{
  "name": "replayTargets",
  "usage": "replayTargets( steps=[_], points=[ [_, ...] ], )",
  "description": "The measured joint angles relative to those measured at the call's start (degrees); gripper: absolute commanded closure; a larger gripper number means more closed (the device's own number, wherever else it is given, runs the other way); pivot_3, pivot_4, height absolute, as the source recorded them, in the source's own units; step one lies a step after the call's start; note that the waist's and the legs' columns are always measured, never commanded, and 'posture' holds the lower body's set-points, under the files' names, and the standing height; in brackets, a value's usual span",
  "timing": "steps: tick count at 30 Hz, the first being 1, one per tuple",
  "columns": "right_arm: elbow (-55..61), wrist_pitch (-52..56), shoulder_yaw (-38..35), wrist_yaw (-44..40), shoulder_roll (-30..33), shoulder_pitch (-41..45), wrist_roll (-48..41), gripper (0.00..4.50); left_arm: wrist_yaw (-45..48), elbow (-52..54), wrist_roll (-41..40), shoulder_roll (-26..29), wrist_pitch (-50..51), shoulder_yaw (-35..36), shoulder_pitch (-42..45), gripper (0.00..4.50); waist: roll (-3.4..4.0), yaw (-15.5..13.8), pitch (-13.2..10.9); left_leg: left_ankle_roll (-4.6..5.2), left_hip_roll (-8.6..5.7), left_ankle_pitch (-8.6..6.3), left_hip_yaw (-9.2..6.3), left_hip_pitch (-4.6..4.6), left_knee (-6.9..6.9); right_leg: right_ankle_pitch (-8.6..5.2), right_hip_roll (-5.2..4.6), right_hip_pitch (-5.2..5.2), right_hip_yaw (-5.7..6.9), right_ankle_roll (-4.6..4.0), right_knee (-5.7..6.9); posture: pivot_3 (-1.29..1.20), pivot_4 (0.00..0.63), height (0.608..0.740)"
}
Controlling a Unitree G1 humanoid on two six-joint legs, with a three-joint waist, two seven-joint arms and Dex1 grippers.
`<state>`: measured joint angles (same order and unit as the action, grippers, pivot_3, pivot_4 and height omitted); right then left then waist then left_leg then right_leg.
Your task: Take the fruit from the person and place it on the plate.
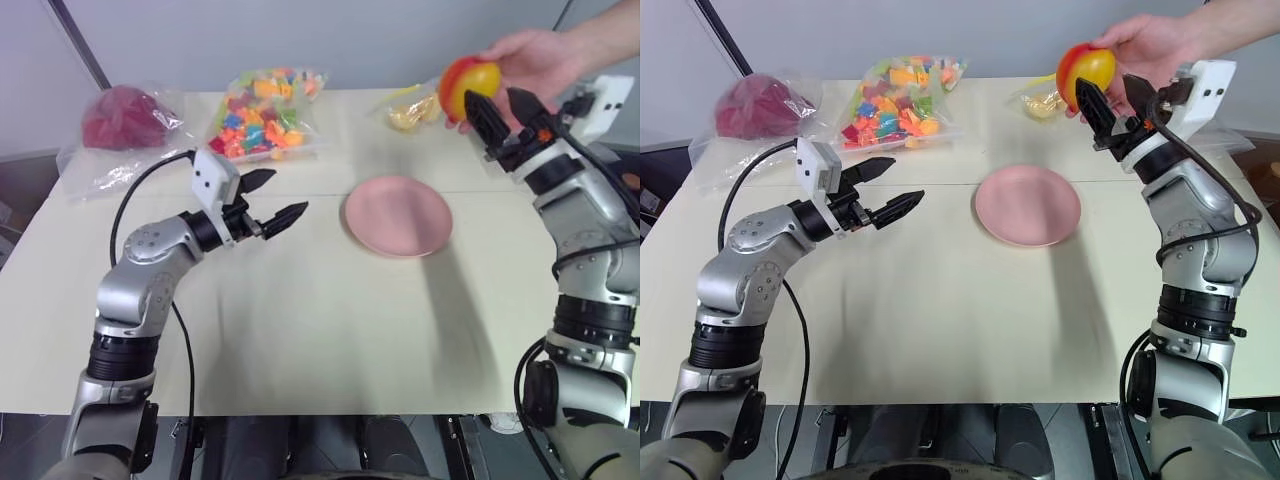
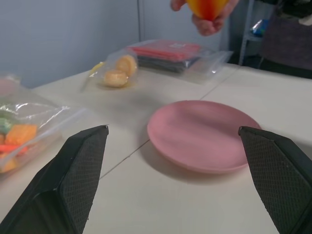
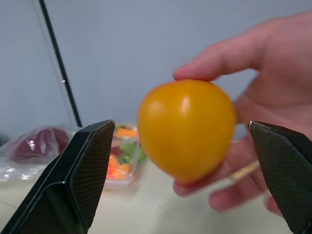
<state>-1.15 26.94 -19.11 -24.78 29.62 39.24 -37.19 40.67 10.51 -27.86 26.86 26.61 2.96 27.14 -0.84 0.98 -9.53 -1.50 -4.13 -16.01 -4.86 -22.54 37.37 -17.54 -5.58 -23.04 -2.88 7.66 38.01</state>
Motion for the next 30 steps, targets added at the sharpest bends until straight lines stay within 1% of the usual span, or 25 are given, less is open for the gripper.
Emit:
replayTargets(
  steps=[9, 16, 19, 20, 21, 30],
  points=[
    [-6.79, -1.05, 2.43, -2.86, -1.46, 2.75, 2.47, 0.00, -2.20, 1.86, 0.33, -0.04, -0.03, 0.21, -1.24, 0.04, 0.00, 0.10, 0.00, -0.01, 0.00, 0.00, 0.01, -0.02, -0.04, 0.00, 0.00, -0.06, -0.01, 0.00, 0.01, 0.00, 0.150, 0.740],
    [-10.90, -3.18, 2.95, -4.20, -1.68, 5.41, 4.80, 0.00, -2.99, 1.87, 0.48, -0.05, -0.39, 0.22, -1.74, 0.04, 0.00, 0.05, 0.00, -0.01, 0.00, 0.01, 0.02, -0.04, -0.02, 0.00, -0.01, -0.06, -0.01, 0.00, 0.01, 0.00, 0.150, 0.740],
    [-11.51, -3.89, 2.91, -4.25, -1.81, 5.84, 5.00, 0.83, -3.42, 1.87, 0.53, -0.08, -0.72, 0.21, -1.77, 0.00, 0.00, 0.04, 0.00, -0.02, 0.00, 0.01, 0.01, -0.04, -0.02, 0.00, -0.01, -0.06, -0.01, 0.00, 0.01, 0.00, 0.150, 0.740],
    [-11.56, -4.07, 2.91, -4.26, -1.85, 5.84, 5.02, 1.25, -3.50, 1.87, 0.59, -0.08, -0.78, 0.21, -1.85, 0.00, 0.00, 0.03, 0.00, -0.02, 0.00, 0.01, 0.02, -0.04, -0.02, 0.00, -0.01, -0.06, -0.01, 0.00, 0.01, 0.00, 0.150, 0.740],
    [-11.56, -4.14, 2.91, -4.29, -1.92, 5.84, 5.02, 1.33, -3.53, 1.87, 0.64, -0.09, -0.81, 0.21, -1.94, 0.00, 0.00, 0.04, 0.00, -0.02, 0.00, 0.01, 0.01, -0.04, -0.02, 0.00, -0.01, -0.07, -0.01, 0.00, 0.01, 0.00, 0.150, 0.740],
    [-10.67, -2.56, 3.46, -4.51, -1.86, 5.65, 5.00, 1.33, -3.58, 1.87, 0.97, -0.21, -1.06, 0.19, -2.03, 0.00, 0.00, 0.06, 0.00, -0.02, 0.00, 0.01, 0.01, -0.05, -0.03, 0.00, -0.01, -0.08, -0.01, 0.00, 0.01, 0.00, 0.150, 0.740]
  ],
)
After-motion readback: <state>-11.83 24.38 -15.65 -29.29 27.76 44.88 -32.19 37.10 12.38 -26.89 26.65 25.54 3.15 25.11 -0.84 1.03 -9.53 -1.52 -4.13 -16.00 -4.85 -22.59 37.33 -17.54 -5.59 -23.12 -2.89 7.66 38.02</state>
